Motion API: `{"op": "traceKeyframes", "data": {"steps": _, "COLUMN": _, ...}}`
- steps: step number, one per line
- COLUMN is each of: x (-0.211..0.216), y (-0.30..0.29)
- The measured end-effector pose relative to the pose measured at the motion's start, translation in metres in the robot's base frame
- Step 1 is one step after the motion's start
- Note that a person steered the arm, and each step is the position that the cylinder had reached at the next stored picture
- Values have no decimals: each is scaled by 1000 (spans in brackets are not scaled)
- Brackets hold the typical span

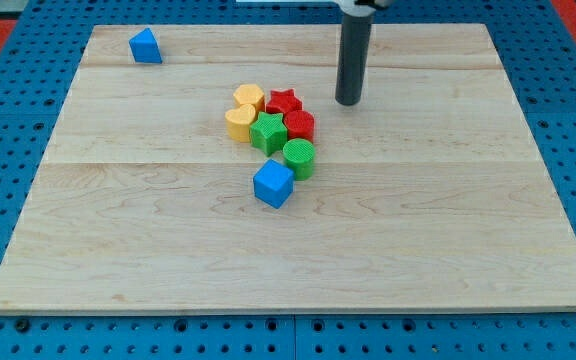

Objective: Place the red star to the right side of the blue triangle

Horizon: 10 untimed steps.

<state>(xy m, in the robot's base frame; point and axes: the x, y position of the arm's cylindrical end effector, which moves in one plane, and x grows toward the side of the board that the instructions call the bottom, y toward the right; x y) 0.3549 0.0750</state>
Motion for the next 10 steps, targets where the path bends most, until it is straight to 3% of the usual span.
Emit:
{"op": "traceKeyframes", "data": {"steps": 1, "x": 30, "y": -20}}
{"op": "traceKeyframes", "data": {"steps": 4, "x": 39, "y": -62}}
{"op": "traceKeyframes", "data": {"steps": 6, "x": 5, "y": -69}}
{"op": "traceKeyframes", "data": {"steps": 8, "x": 30, "y": -80}}
{"op": "traceKeyframes", "data": {"steps": 10, "x": 2, "y": -107}}
